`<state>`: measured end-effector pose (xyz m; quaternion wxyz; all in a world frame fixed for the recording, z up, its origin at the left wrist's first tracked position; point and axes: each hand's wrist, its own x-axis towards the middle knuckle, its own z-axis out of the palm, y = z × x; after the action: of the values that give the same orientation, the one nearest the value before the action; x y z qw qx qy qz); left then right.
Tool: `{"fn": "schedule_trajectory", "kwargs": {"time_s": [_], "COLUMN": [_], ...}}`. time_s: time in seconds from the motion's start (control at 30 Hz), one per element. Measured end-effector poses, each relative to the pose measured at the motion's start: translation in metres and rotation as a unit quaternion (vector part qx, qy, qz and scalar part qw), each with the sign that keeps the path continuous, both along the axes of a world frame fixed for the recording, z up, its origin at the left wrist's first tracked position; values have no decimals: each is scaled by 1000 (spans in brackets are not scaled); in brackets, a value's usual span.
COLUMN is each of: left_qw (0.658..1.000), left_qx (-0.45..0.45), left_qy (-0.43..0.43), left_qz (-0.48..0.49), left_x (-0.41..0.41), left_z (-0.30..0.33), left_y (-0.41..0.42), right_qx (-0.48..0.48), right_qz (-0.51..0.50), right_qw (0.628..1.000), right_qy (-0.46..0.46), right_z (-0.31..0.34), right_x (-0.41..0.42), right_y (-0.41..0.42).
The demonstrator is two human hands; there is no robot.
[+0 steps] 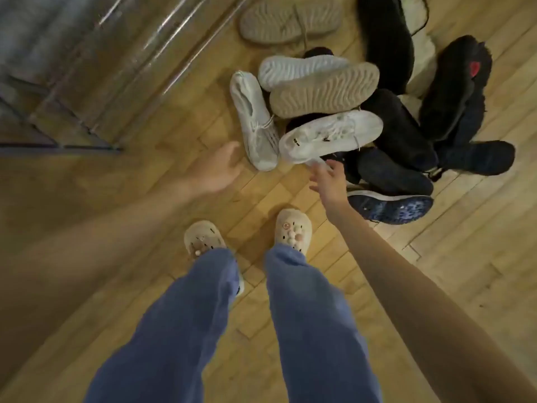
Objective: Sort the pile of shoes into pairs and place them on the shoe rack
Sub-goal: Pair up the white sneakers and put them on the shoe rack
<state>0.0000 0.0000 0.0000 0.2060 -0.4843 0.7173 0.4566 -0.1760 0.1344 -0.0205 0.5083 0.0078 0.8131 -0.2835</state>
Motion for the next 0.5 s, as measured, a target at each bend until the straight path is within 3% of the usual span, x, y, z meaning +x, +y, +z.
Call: {"fn": "schedule_trajectory", "kwargs": {"time_s": [0.3,0.5], "left_qw": [990,980], "left_qx": [13,6], "left_qy": [134,196], "left_qz": [40,-31], "left_x": [-47,-73], "left_z": [-136,-162], "left_y": [-17,-21], "right_qx": [-83,-164], "right_qz": [-212,-350], "right_qw": [964,915], "right_qy": [137,115], "right_z": [-109,-134], "right_x": [3,-2], "right_y": [-3,-20]}}
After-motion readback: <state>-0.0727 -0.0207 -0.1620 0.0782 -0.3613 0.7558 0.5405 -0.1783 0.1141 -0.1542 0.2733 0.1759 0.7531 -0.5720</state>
